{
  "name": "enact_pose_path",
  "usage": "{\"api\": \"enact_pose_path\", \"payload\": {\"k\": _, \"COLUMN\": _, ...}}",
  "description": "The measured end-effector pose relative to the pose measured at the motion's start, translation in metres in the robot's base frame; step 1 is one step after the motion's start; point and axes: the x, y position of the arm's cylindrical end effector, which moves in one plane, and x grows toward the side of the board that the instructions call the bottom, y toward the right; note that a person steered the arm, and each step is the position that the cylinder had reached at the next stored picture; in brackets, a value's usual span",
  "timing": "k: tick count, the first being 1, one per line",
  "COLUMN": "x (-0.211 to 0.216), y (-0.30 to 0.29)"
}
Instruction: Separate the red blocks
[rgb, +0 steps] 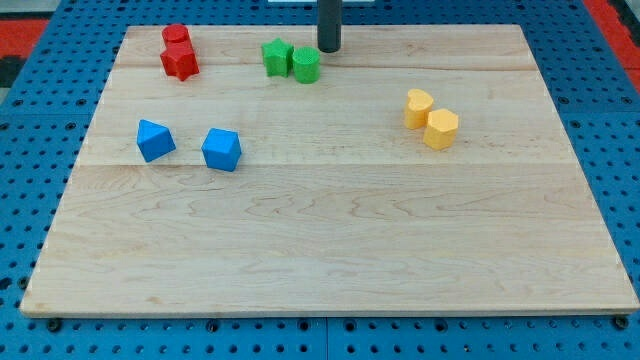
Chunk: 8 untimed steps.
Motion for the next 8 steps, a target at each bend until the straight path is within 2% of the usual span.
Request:
{"api": "enact_pose_path", "payload": {"k": 3, "x": 0.009, "y": -0.003}}
{"api": "enact_pose_path", "payload": {"k": 6, "x": -0.003, "y": 0.004}}
{"api": "enact_pose_path", "payload": {"k": 8, "x": -0.041, "y": -0.068}}
